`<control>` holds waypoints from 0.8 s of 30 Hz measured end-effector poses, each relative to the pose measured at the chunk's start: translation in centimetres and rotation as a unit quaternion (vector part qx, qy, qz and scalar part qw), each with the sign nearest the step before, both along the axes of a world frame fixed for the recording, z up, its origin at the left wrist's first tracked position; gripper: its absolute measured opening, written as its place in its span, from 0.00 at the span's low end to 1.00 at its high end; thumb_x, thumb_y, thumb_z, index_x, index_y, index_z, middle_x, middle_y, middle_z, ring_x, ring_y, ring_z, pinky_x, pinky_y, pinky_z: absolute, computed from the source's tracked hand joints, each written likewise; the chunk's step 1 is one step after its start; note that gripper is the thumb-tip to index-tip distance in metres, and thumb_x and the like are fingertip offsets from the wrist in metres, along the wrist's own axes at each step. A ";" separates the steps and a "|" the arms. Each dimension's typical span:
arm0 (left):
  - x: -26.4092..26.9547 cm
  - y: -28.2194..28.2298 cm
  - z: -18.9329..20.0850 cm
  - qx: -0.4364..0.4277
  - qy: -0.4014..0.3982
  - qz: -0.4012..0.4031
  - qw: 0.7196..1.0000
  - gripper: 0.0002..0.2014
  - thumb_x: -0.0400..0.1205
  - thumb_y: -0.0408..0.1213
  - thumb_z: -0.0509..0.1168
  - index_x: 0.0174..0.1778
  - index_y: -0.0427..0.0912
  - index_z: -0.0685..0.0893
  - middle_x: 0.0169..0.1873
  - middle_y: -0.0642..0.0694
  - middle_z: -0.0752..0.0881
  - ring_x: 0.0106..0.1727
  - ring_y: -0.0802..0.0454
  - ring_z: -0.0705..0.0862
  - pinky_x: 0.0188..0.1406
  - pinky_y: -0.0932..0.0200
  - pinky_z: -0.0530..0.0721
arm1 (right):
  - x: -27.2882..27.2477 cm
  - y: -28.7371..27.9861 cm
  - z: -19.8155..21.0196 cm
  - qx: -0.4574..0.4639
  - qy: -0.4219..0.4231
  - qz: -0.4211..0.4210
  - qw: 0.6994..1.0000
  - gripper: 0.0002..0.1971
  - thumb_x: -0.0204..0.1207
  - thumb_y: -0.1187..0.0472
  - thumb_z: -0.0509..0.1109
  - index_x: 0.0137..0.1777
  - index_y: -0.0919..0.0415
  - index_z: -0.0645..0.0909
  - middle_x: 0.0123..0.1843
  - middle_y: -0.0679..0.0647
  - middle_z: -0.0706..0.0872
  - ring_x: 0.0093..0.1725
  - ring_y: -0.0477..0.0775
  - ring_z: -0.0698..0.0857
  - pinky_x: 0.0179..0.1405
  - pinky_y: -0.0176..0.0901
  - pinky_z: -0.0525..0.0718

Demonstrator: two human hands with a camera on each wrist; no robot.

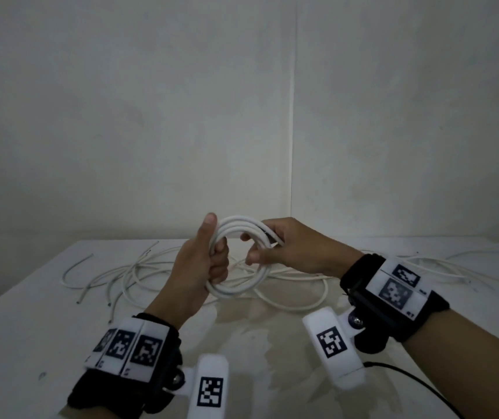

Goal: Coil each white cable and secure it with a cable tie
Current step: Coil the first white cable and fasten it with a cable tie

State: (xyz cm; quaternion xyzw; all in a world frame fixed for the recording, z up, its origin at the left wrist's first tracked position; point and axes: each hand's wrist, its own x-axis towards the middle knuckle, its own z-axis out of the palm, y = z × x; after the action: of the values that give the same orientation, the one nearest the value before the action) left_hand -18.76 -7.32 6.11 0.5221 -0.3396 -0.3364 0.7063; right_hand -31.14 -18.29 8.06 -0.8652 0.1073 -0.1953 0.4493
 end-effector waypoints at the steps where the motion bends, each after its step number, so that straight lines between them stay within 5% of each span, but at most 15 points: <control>1: 0.1 0.1 0.2 -0.005 -0.005 -0.007 1.000 0.24 0.79 0.57 0.54 0.24 0.43 0.67 0.13 0.54 0.61 0.13 0.59 0.57 0.13 0.69 0.58 | -0.2 0.0 0.1 0.021 -0.003 -0.002 1.000 0.09 0.76 0.64 0.70 0.54 0.62 0.81 0.34 0.48 0.85 0.31 0.42 0.80 0.30 0.30 0.76; 4: 0.4 0.3 0.3 0.005 -0.031 -0.049 0.998 0.22 0.80 0.54 0.53 0.27 0.42 0.68 0.14 0.54 0.62 0.14 0.59 0.59 0.16 0.67 0.64 | -0.7 -0.4 0.3 0.053 -0.006 -0.012 0.998 0.07 0.79 0.62 0.66 0.53 0.61 0.82 0.28 0.44 0.82 0.25 0.44 0.70 0.24 0.35 0.67; 10: 0.6 0.6 0.3 0.025 -0.010 -0.128 0.991 0.19 0.78 0.51 0.53 0.32 0.37 0.73 0.15 0.52 0.67 0.15 0.57 0.66 0.23 0.63 0.77 | -1.0 -0.9 0.4 0.031 0.001 -0.022 0.999 0.08 0.80 0.63 0.64 0.53 0.65 0.82 0.28 0.45 0.77 0.23 0.41 0.68 0.22 0.33 0.66; 14: 0.4 0.1 0.4 0.013 0.010 -0.082 0.997 0.20 0.85 0.48 0.51 0.31 0.39 0.72 0.14 0.54 0.63 0.14 0.59 0.62 0.19 0.65 0.72 | -0.5 -0.6 0.6 0.000 -0.034 -0.043 0.998 0.12 0.80 0.65 0.64 0.53 0.76 0.79 0.29 0.49 0.76 0.20 0.36 0.72 0.22 0.23 0.68; 24: -0.3 -0.3 0.7 -0.007 -0.052 0.002 0.999 0.22 0.84 0.50 0.53 0.26 0.43 0.69 0.15 0.54 0.61 0.15 0.58 0.59 0.18 0.66 0.65 | 0.2 0.2 -0.4 -0.053 -0.130 -0.071 0.988 0.05 0.82 0.66 0.60 0.52 0.61 0.78 0.32 0.48 0.75 0.30 0.39 0.73 0.33 0.30 0.73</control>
State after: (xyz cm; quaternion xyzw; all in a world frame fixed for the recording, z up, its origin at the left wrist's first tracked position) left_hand -19.10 -7.57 6.85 0.5342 -0.3776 -0.3049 0.6921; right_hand -30.92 -18.05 7.67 -0.8453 0.0985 -0.3427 0.3979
